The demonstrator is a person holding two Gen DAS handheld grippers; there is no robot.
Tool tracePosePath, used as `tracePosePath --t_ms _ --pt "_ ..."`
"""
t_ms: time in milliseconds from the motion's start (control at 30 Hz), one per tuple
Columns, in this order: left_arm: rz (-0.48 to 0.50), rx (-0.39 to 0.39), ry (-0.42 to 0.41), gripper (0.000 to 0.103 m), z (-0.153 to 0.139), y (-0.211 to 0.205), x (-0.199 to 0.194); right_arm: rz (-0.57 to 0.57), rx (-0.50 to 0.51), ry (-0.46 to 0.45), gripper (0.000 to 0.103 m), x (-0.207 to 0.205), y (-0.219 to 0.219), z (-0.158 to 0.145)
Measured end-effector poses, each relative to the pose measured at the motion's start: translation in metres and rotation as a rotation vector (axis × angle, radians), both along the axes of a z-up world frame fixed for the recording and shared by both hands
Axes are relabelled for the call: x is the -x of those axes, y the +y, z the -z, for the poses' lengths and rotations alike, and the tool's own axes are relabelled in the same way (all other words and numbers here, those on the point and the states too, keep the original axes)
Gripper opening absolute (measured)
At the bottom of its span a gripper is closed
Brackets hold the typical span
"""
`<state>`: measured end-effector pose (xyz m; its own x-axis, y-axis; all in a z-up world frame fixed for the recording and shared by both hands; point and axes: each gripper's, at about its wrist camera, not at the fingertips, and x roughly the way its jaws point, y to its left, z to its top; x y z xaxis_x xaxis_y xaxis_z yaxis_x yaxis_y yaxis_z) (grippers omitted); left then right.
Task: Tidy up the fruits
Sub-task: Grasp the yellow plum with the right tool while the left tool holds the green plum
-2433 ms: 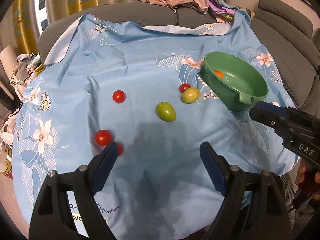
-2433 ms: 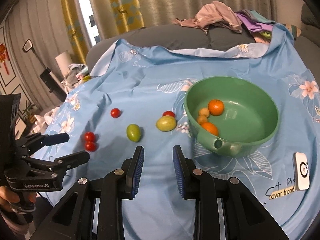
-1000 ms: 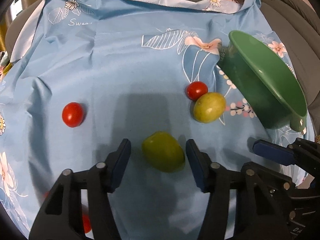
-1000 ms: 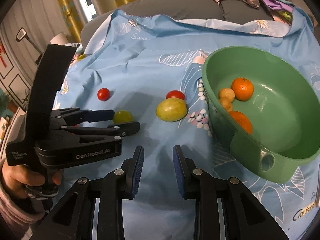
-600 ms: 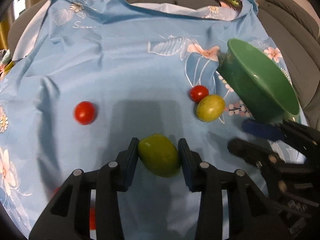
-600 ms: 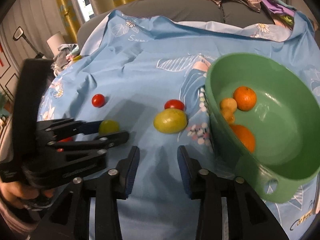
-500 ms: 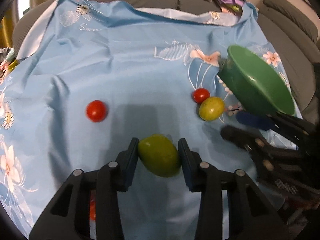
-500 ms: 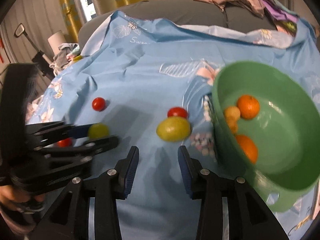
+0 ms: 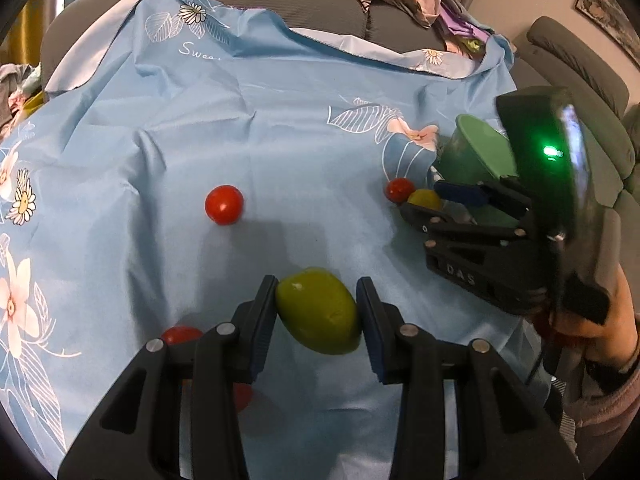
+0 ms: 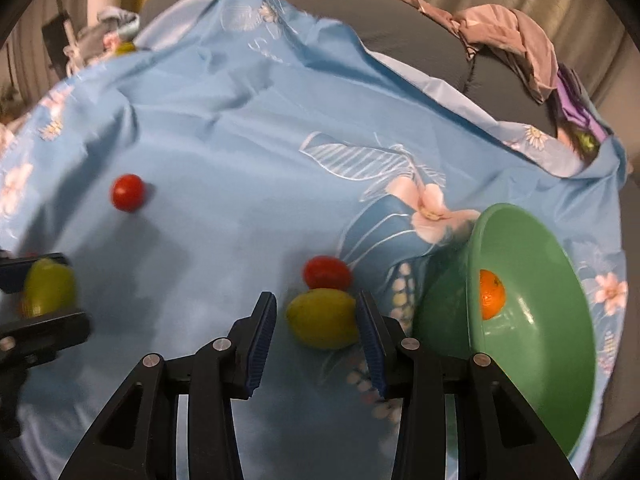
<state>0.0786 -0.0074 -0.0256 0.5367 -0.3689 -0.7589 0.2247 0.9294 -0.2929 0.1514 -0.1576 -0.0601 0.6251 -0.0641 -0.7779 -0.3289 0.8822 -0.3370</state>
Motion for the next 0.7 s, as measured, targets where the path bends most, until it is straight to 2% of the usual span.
tracePosePath --t_ms 67,100,467,700 --pt "-0.002 0.011 0.003 0.04 0.001 0.003 0.0 0.012 0.05 0.063 0.041 -0.007 -0.001 0.009" --pt "-0.004 0.015 0.003 0.04 0.001 0.004 0.001 0.013 0.042 0.077 0.042 -0.01 -0.002 0.011" --pt "-0.018 0.037 0.008 0.04 0.004 0.01 0.001 -0.02 -0.094 0.07 0.043 -0.013 -0.011 0.01" --pt "-0.013 0.03 0.007 0.04 0.002 0.007 0.002 -0.04 -0.229 0.1 0.043 0.003 -0.015 0.005"
